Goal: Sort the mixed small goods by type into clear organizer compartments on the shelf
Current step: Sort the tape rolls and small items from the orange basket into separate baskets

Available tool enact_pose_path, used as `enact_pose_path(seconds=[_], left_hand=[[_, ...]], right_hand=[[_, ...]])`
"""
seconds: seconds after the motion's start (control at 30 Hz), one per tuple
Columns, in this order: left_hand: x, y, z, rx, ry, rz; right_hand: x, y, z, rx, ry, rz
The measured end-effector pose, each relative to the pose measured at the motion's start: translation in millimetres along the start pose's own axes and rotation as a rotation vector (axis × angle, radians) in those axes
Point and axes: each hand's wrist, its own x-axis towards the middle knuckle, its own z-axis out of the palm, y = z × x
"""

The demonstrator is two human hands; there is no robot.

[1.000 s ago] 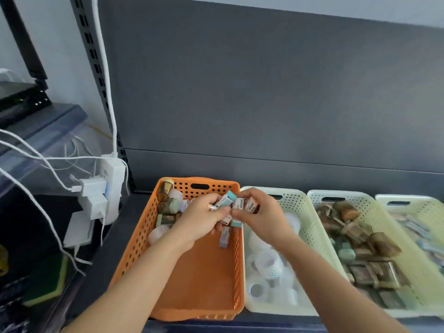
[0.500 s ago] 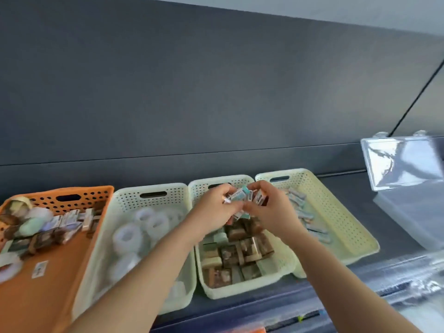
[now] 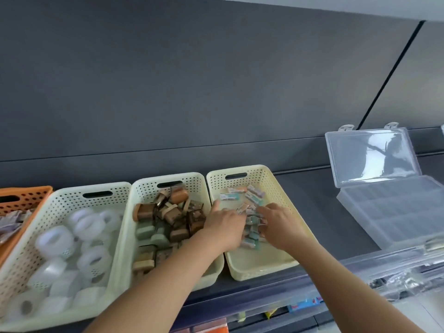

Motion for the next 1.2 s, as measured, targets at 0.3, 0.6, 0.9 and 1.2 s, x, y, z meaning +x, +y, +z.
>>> enact_pose_path(seconds=[0.3, 0.6, 0.9, 1.2], left_hand=[[-2, 4, -5, 0.069, -0.148, 0.026], [-42, -41, -25, -0.263, 0.268, -0.070], [-143, -152, -33, -0.141, 0.436, -0.423], [-258, -276, -10, -0.063, 0.324, -0.686]], right_hand=[[7, 5, 12, -0.072, -0.069, -0.081], [26, -57, -12, 0.076, 0.183, -0.209], [29, -199, -25, 0.199, 0.241, -0.525], [32, -358, 9, 0.198, 0.119, -0.756]])
